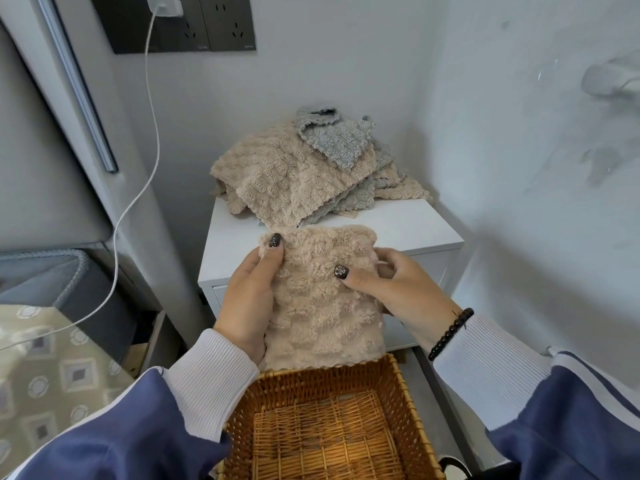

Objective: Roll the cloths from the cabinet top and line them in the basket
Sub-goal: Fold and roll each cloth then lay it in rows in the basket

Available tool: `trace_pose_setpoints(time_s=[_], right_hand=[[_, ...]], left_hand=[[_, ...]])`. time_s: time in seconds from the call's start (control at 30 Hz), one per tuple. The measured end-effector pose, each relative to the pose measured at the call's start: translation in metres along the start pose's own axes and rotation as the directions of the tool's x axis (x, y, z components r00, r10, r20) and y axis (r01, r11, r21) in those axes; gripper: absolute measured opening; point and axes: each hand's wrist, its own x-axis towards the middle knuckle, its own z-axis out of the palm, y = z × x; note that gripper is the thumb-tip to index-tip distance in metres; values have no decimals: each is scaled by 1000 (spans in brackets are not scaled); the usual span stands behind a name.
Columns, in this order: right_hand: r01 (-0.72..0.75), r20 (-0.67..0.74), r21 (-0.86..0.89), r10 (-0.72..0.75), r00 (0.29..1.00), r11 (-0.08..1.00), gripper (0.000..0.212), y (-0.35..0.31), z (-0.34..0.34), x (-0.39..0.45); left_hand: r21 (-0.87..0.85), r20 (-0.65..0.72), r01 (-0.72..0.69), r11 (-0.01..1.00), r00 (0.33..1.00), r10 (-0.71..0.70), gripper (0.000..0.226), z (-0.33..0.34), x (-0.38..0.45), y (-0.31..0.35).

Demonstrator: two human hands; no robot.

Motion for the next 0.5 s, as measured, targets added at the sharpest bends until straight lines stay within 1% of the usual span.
trace_pose_setpoints(time_s=[0.03, 0.07, 0.17, 0.23, 0.27, 0.33, 0.4, 0.43, 0.47, 0.5], right_hand=[[5, 25, 24, -5, 1000, 1000, 93, 3, 0, 2], [35, 30, 30, -36, 999, 999, 86, 4, 0, 2], [126, -2, -1, -126, 992, 992, 56, 4, -4, 4], [157, -21, -7, -157, 987, 988, 31, 3, -10, 7], [167, -23, -31, -167, 986, 986, 23, 1, -12, 7], [195, -1, -127, -196, 981, 973, 20, -3, -16, 5], [207, 80, -237, -193, 978, 949, 24, -6, -20, 1], [214, 142, -293, -179, 974, 932, 31, -7, -22, 0], [215, 200, -330, -155, 968, 919, 38, -8, -22, -3], [211, 248, -342, -128, 960, 916, 39, -8, -21, -4]], left_hand=[[8, -11, -5, 1000, 1000, 5, 23, 0, 0, 1], [22, -28, -8, 1000, 1000, 8, 21, 0, 1, 1], [56, -88, -12, 998, 996, 17, 16, -6, 6, 1], [97, -102, -15, 995, 995, 25, 20, -11, 10, 1], [143, -99, -19, 990, 995, 34, 23, -13, 12, 2], [262, -59, -61, 963, 995, 79, 29, -16, 13, 4], [378, 51, -140, 915, 990, 131, 37, -21, 13, 7], [444, 137, -174, 879, 983, 126, 47, -24, 14, 8], [501, 224, -192, 844, 971, 87, 59, -28, 14, 9], [543, 297, -193, 817, 954, 28, 71, -30, 14, 8]])
